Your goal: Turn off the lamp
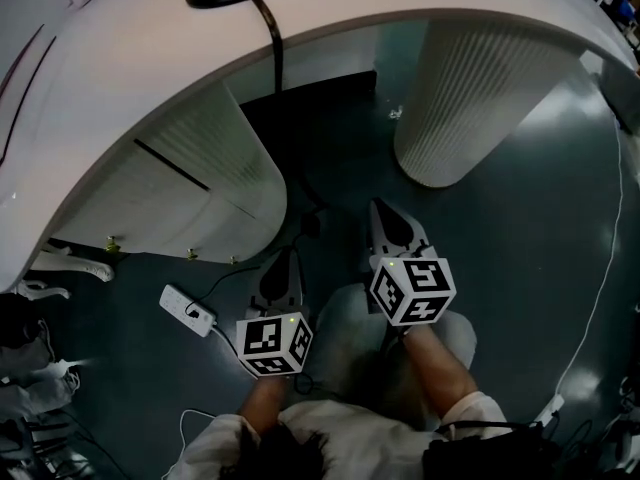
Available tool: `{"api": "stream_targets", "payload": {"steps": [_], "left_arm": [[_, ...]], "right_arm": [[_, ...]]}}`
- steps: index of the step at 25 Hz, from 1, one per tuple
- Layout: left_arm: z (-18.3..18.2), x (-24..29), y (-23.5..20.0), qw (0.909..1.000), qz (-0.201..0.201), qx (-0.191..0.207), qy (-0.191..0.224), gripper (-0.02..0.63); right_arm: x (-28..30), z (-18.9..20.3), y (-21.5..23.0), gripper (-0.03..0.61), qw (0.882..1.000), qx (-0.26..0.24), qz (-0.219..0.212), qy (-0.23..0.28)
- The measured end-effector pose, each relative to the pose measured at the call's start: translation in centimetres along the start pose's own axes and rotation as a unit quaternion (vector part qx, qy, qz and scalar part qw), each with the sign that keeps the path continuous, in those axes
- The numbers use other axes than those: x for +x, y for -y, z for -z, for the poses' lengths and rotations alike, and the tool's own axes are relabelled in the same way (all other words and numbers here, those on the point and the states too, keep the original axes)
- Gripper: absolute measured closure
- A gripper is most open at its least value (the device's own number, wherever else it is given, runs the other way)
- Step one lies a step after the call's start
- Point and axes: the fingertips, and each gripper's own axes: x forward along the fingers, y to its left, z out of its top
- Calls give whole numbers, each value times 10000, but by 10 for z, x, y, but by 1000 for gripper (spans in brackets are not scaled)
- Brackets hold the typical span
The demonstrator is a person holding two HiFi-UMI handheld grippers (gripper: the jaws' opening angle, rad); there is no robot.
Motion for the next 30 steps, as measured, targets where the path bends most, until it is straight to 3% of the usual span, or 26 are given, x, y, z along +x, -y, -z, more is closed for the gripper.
{"api": "stream_targets", "payload": {"steps": [9, 12, 18, 30], "left_arm": [[-21, -2, 24, 9993, 42, 231, 281, 601], [-22, -2, 32, 9991, 163, 213, 313, 540], [-35, 1, 46, 9981, 204, 354, 463, 491], [-61, 22, 51, 9973, 3, 329, 658, 488]], "right_arm": [[6, 1, -6, 580, 9997, -6, -250, -6], [8, 2, -6, 580, 9995, -220, -238, 28], [6, 8, 5, 580, 9997, -179, -186, 8], [-5, -3, 19, 580, 9995, -266, -77, 136]]}}
